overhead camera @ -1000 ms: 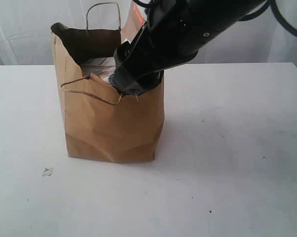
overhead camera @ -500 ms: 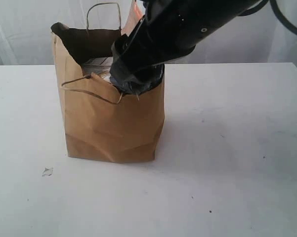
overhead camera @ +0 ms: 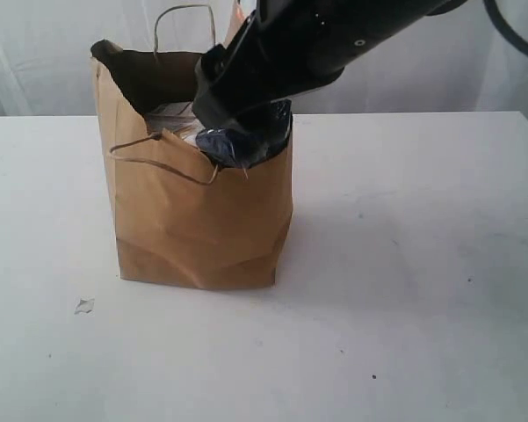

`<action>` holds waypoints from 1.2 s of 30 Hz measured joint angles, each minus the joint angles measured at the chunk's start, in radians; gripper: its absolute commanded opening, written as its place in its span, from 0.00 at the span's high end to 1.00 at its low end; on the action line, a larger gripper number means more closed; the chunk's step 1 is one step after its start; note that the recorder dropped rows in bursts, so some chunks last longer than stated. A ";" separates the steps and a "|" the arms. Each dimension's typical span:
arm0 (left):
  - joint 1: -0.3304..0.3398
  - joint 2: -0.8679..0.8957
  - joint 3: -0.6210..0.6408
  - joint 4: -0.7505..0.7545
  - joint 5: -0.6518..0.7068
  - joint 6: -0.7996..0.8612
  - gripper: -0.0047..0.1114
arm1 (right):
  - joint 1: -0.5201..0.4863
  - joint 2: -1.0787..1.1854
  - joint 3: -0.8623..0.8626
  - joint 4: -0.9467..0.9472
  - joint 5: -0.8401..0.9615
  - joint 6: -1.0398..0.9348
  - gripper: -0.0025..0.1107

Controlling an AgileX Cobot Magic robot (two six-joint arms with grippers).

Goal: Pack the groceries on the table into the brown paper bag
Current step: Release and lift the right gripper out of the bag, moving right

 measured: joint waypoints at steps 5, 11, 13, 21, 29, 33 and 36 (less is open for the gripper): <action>0.000 0.000 0.000 0.000 0.000 0.000 0.96 | 0.000 -0.023 0.000 -0.004 -0.075 0.000 0.31; 0.000 0.000 0.000 0.000 0.000 0.000 0.96 | 0.000 -0.027 -0.001 -0.007 -0.081 0.000 0.33; 0.000 0.000 0.000 0.000 0.000 0.000 0.96 | 0.000 -0.027 -0.001 -0.009 -0.085 0.000 0.36; 0.000 0.000 0.000 0.000 0.000 0.000 0.96 | 0.000 -0.052 -0.001 -0.011 -0.096 0.000 0.66; 0.000 0.000 0.000 0.000 0.000 0.000 0.96 | 0.000 -0.130 0.060 -0.005 -0.163 0.049 0.98; 0.000 0.000 0.000 0.000 0.000 0.000 0.96 | 0.000 -0.189 0.144 -0.005 -0.234 0.083 0.98; 0.000 0.000 0.000 0.000 0.000 0.000 0.96 | 0.000 -0.236 0.220 -0.003 -0.281 0.100 0.98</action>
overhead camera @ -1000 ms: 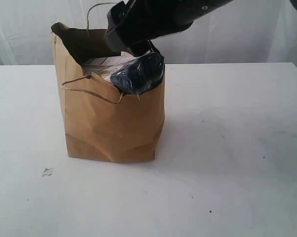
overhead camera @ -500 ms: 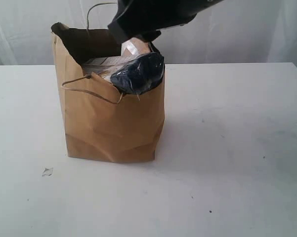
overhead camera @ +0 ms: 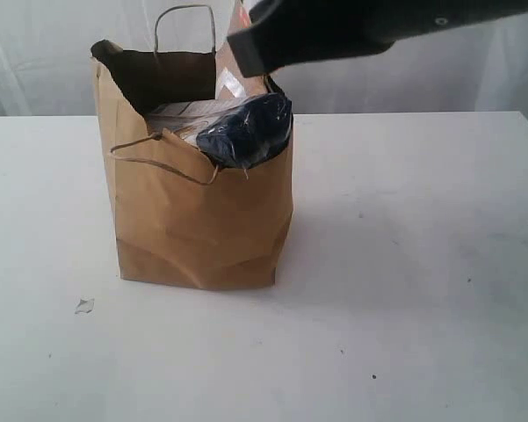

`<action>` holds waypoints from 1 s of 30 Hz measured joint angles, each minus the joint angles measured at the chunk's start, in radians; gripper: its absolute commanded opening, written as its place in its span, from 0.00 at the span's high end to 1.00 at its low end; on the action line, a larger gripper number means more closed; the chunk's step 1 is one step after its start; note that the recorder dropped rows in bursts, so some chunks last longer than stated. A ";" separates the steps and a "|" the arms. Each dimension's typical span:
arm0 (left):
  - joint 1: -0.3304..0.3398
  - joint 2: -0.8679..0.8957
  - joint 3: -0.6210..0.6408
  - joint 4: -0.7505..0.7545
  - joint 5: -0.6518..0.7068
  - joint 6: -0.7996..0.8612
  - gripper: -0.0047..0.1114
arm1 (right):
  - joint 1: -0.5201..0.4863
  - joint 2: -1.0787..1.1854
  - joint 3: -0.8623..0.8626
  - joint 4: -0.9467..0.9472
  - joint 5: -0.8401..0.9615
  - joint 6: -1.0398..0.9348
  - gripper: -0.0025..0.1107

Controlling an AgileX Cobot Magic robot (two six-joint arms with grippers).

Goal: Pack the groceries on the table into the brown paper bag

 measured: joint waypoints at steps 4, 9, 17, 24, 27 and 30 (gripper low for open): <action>0.000 0.000 0.000 0.000 0.000 0.000 0.96 | 0.000 -0.079 0.117 0.002 -0.068 0.016 0.98; 0.000 0.000 0.000 0.000 0.000 0.000 0.96 | 0.000 -0.189 0.293 0.016 -0.177 0.021 0.98; 0.000 0.000 0.000 0.000 0.000 0.000 0.96 | 0.000 -0.400 0.498 0.040 -0.233 0.022 0.98; 0.000 0.000 0.000 0.000 0.000 0.000 0.96 | 0.000 -0.545 0.663 0.042 -0.240 0.022 0.98; 0.000 0.000 0.000 0.000 0.000 0.000 0.96 | 0.000 -0.592 0.768 0.044 -0.255 0.022 0.98; 0.000 0.000 0.000 0.000 0.000 0.000 0.96 | 0.000 -0.630 0.896 0.044 -0.317 0.022 0.98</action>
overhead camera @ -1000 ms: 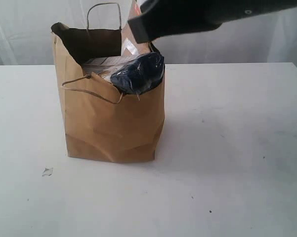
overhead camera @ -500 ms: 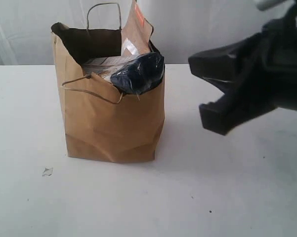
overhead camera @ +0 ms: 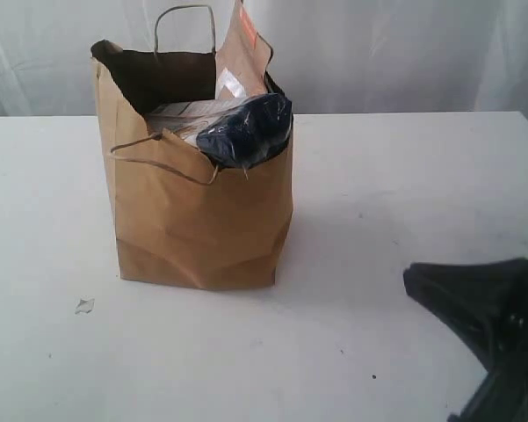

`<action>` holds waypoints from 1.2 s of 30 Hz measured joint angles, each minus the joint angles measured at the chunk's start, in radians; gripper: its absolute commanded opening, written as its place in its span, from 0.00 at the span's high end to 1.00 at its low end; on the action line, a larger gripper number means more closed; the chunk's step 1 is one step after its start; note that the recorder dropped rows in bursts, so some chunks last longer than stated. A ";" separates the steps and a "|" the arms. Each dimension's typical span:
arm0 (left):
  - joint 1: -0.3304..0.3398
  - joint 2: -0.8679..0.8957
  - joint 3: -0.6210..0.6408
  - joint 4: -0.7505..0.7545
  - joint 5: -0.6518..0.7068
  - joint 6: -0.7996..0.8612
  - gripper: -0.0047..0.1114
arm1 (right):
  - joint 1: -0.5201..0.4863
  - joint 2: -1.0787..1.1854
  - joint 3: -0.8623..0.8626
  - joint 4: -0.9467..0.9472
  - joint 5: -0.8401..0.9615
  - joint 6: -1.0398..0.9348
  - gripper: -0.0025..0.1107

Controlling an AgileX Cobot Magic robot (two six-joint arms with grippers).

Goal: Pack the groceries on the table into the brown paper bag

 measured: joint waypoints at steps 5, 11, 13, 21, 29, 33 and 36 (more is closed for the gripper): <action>0.000 0.000 0.000 0.000 0.000 0.000 0.96 | 0.000 -0.062 0.189 0.000 -0.242 0.000 0.98; 0.000 0.000 0.000 0.000 0.000 0.000 0.96 | 0.000 -0.111 0.310 0.000 -0.321 0.000 0.98; 0.000 0.000 0.000 0.000 0.000 0.000 0.96 | 0.000 -0.136 0.326 -0.002 -0.319 0.000 0.98; 0.000 0.000 0.000 0.000 0.000 0.000 0.96 | -0.011 -0.315 0.330 -0.046 -0.169 0.000 0.98; 0.000 0.000 0.000 0.000 0.000 0.000 0.96 | -0.110 -0.506 0.332 -0.126 -0.038 0.000 0.98; 0.000 0.000 0.000 0.000 0.000 0.000 0.96 | -0.174 -0.568 0.332 -0.138 -0.019 0.000 0.98; 0.000 0.000 0.000 0.000 0.000 0.000 0.96 | -0.228 -0.582 0.332 -0.138 0.023 0.000 0.98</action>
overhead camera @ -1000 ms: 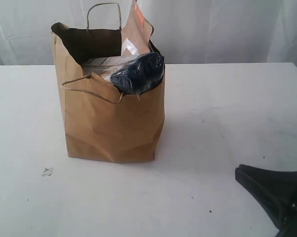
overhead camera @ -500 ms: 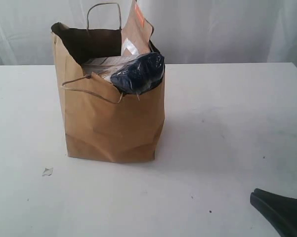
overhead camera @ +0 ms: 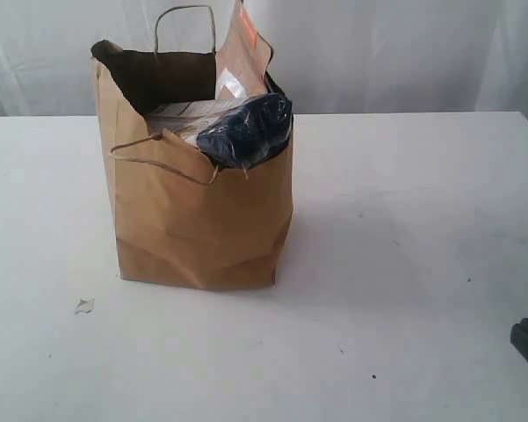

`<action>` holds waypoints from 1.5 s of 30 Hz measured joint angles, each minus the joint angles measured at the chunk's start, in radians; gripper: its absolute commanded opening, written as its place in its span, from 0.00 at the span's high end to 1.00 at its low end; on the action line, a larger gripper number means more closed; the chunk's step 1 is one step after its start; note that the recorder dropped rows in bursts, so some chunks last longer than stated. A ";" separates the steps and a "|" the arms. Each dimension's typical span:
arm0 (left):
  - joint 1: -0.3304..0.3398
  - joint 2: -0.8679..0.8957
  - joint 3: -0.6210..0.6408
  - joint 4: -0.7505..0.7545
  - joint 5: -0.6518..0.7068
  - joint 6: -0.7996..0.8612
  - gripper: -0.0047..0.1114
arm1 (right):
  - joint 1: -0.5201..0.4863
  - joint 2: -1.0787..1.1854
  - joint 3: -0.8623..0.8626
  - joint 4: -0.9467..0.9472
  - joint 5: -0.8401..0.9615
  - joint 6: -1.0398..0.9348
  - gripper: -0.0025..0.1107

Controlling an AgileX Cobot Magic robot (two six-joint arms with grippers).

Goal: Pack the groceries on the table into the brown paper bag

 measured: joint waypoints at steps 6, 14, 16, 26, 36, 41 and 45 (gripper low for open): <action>0.000 0.000 0.000 0.000 0.000 0.000 0.96 | -0.064 0.000 0.000 0.000 0.056 0.000 0.98; 0.000 0.000 0.000 0.000 0.000 0.000 0.96 | -0.068 0.000 0.000 0.000 0.062 0.000 0.98; 0.000 0.000 0.000 0.000 0.000 0.000 0.96 | -0.068 0.000 0.000 0.000 0.062 0.000 0.98; 0.000 0.000 0.000 0.000 0.000 0.000 0.96 | -0.068 0.000 0.000 0.000 0.062 0.000 0.98; 0.000 0.000 0.000 0.000 0.000 0.000 0.96 | -0.068 0.000 0.000 0.000 0.054 0.156 0.98; 0.000 0.000 0.000 0.000 0.000 0.000 0.96 | -0.068 0.000 0.000 0.000 0.049 0.193 0.98; 0.000 0.000 0.000 0.000 0.000 0.000 0.96 | -0.068 0.000 0.000 0.000 0.047 0.197 0.98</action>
